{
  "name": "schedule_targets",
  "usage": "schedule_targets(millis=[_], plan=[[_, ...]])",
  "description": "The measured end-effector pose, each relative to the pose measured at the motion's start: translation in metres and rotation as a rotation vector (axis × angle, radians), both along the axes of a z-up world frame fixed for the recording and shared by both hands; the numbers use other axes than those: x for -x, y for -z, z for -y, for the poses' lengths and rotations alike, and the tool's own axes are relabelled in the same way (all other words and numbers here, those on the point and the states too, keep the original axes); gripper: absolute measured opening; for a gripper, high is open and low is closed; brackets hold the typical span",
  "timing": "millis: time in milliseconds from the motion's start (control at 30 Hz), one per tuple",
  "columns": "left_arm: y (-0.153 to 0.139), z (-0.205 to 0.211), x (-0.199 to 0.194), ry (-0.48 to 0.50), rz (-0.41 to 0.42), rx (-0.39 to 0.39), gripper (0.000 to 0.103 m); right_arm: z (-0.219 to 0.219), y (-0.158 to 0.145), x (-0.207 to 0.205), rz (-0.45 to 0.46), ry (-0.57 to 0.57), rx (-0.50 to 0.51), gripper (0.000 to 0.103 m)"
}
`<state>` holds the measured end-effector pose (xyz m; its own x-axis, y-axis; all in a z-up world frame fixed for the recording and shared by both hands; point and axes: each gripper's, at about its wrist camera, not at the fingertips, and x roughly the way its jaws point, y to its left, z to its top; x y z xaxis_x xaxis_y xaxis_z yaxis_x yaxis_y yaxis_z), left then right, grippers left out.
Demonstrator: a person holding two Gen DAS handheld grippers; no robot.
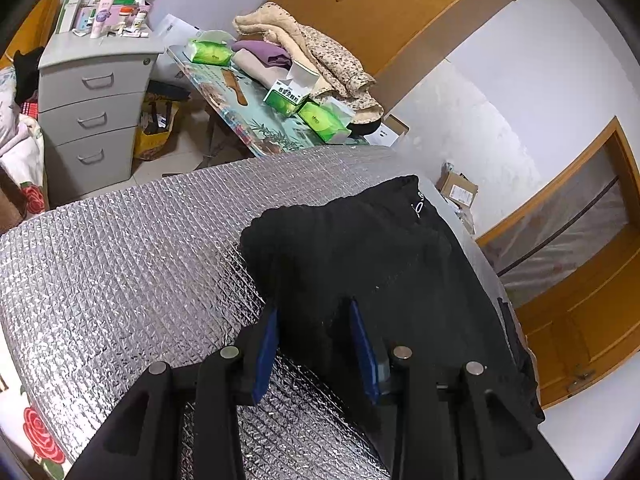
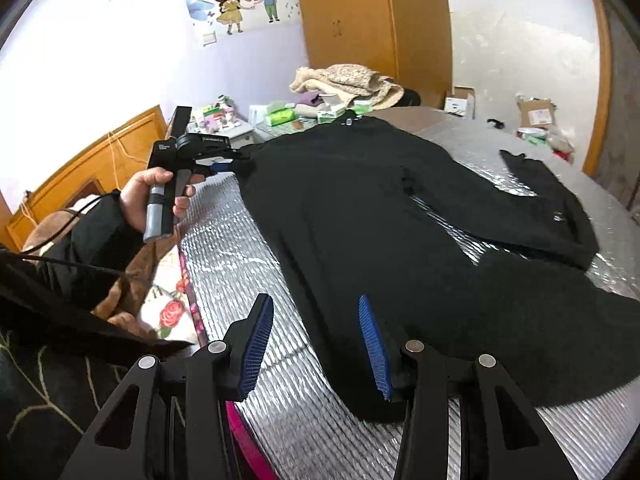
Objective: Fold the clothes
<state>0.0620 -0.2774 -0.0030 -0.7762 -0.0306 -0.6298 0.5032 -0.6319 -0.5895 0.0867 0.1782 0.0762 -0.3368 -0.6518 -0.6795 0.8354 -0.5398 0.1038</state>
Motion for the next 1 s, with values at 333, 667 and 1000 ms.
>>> schedule_targets(millis=[333, 667, 1000], plan=[[0.001, 0.01, 0.0, -0.001, -0.016, -0.022, 0.036, 0.05, 0.052, 0.017, -0.005, -0.094, -0.102, 0.046], [-0.012, 0.017, -0.004, 0.013, -0.058, 0.028, 0.006, 0.046, 0.055, 0.047, 0.067, -0.097, -0.081, 0.002], [0.012, 0.025, -0.037, 0.038, -0.004, 0.038, 0.007, 0.033, 0.054, 0.058, 0.146, -0.175, -0.07, 0.004]])
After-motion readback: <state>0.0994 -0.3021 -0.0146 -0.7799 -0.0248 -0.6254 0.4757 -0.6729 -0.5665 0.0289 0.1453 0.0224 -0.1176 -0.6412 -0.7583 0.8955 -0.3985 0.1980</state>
